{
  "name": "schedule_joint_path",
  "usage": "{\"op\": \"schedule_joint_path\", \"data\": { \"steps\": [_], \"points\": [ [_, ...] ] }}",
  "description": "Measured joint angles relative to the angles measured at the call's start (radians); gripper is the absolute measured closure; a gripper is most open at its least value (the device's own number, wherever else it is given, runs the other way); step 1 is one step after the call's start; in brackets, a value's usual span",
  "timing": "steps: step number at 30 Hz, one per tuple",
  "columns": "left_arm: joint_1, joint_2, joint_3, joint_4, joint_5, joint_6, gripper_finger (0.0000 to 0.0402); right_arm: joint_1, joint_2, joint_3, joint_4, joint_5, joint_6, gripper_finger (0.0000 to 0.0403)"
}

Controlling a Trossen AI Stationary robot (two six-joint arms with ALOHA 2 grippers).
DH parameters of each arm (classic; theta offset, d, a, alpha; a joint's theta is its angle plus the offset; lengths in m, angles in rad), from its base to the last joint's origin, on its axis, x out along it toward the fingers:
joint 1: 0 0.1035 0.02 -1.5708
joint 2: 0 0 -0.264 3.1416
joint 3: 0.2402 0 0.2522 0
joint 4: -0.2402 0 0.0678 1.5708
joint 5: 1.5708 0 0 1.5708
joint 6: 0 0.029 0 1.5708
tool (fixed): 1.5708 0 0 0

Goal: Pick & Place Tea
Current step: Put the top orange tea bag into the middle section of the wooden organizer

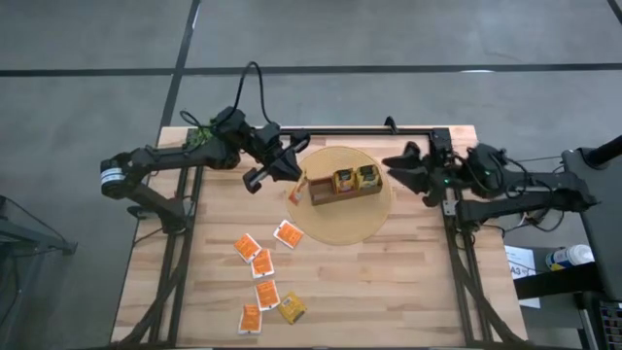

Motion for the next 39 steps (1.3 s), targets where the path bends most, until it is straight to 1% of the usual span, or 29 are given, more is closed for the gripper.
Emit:
{"op": "schedule_joint_path", "data": {
  "steps": [3,5,11,15,21,30,39],
  "points": [
    [-0.005,0.0,0.0,0.002,0.022,-0.001,0.0401,-0.047,0.111,0.102,0.001,-0.189,-0.033,0.0181],
    [-0.009,0.0,0.0,0.011,0.032,-0.003,0.0401,-0.079,0.184,0.168,0.001,-0.289,-0.039,0.0179],
    [-0.025,0.0,0.0,0.114,0.077,-0.052,0.0401,-0.174,0.385,0.342,0.001,-0.554,-0.053,0.0179],
    [-0.034,0.0,0.0,0.189,0.09,-0.081,0.0401,-0.214,0.505,0.455,-0.023,-0.692,-0.087,0.0179],
    [-0.038,0.0,0.001,0.202,0.091,-0.08,0.0401,-0.22,0.65,0.635,-0.062,-0.809,-0.167,0.0179],
    [-0.042,0.0,0.016,0.202,0.091,-0.077,0.0401,-0.22,0.823,0.868,-0.201,-0.853,-0.301,0.0179],
    [-0.041,0.0,0.016,0.205,0.095,-0.076,0.0401,-0.22,0.944,1.025,-0.208,-0.958,-0.306,0.0179]
  ]
}}
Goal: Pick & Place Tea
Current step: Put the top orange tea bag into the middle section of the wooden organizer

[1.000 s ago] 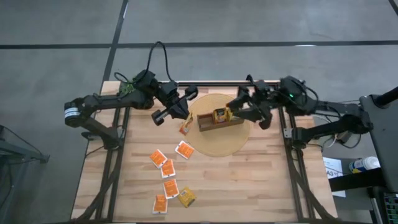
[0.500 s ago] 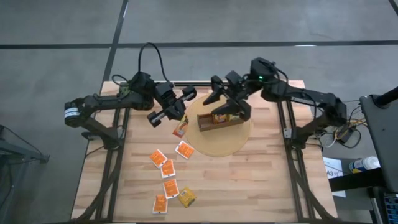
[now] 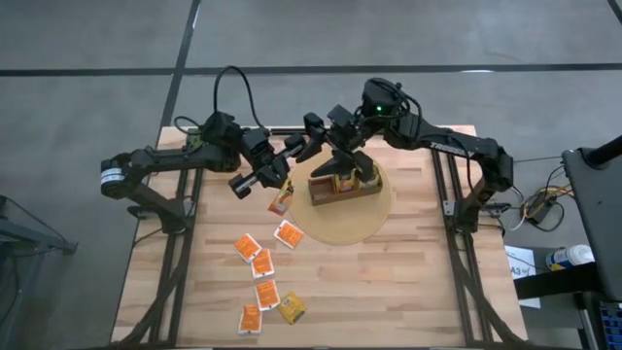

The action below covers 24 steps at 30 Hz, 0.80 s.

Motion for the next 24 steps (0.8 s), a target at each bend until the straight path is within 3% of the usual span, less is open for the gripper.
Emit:
{"op": "schedule_joint_path", "data": {
  "steps": [14,24],
  "points": [
    [0.0,0.0,0.005,0.0,0.047,-0.07,0.0402,0.0,0.018,0.049,-0.066,-0.004,-0.027,0.0179],
    [0.003,0.0,0.004,-0.198,0.118,-0.054,0.0402,0.0,0.015,0.05,-0.233,-0.002,-0.13,0.0179]
  ]
}}
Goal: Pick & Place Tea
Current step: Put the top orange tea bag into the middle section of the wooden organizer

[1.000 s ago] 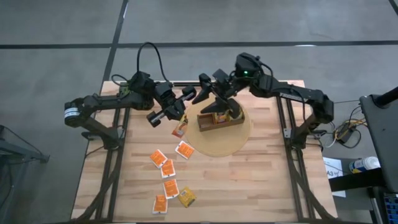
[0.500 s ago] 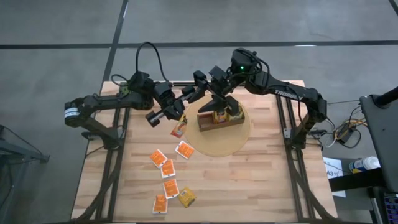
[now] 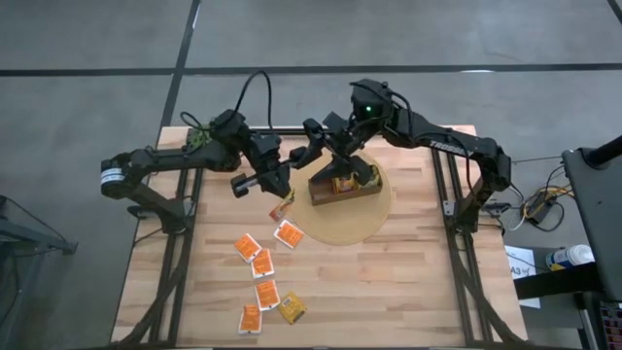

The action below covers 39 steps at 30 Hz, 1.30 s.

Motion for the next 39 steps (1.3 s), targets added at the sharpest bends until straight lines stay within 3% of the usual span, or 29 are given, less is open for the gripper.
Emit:
{"op": "schedule_joint_path", "data": {
  "steps": [5,10,16,20,39],
  "points": [
    [0.008,0.0,0.0,-0.008,0.079,-0.053,0.0402,-0.001,-0.014,0.0,-0.093,0.001,-0.064,0.0179],
    [0.014,0.0,-0.001,-0.05,0.067,-0.044,0.0402,-0.008,-0.041,0.0,-0.188,0.009,-0.119,0.0179],
    [0.021,0.0,-0.004,-0.249,0.021,0.002,0.0402,-0.01,-0.082,0.0,-0.293,0.105,-0.206,0.0179],
    [0.03,0.0,-0.004,-0.338,-0.01,0.01,0.0401,-0.01,-0.087,0.0,-0.335,0.109,-0.225,0.0179],
    [0.032,0.0,0.002,-0.337,-0.069,0.001,0.0402,0.038,-0.088,0.0,-0.35,0.137,-0.289,0.0179]
  ]
}}
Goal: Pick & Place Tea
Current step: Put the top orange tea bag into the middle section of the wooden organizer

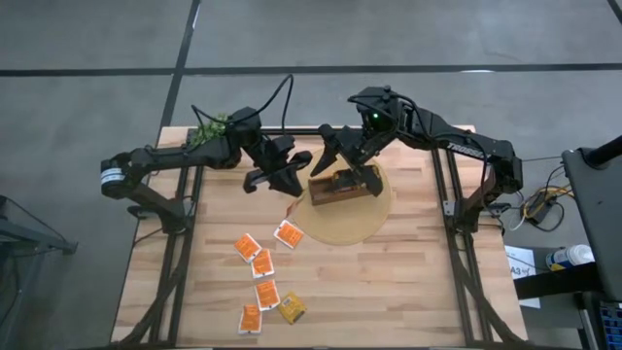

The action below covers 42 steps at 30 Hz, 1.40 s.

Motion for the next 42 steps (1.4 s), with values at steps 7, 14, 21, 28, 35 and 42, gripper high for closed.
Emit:
{"op": "schedule_joint_path", "data": {
  "steps": [7,14,21,28,35,42],
  "points": [
    [0.0,0.0,0.0,-0.003,-0.01,-0.004,0.0402,0.0,0.018,0.0,0.041,0.002,0.009,0.019],
    [0.0,0.0,0.0,0.002,-0.01,0.0,0.0402,0.0,0.018,0.0,0.035,0.003,0.008,0.0209],
    [0.0,0.0,0.014,0.007,-0.009,0.009,0.0402,0.0,0.018,0.0,0.036,0.003,-0.012,0.0218],
    [0.0,0.0,0.046,0.033,-0.002,0.201,0.0402,-0.009,0.017,0.0,0.037,-0.001,0.035,0.0207],
    [0.005,0.0,0.123,0.036,-0.053,0.439,0.0402,-0.009,-0.004,0.0,0.037,-0.006,0.039,0.0206],
    [0.03,-0.002,0.241,0.034,-0.164,0.674,0.0402,-0.027,-0.055,0.0,0.084,-0.008,0.044,0.0207]
  ]
}}
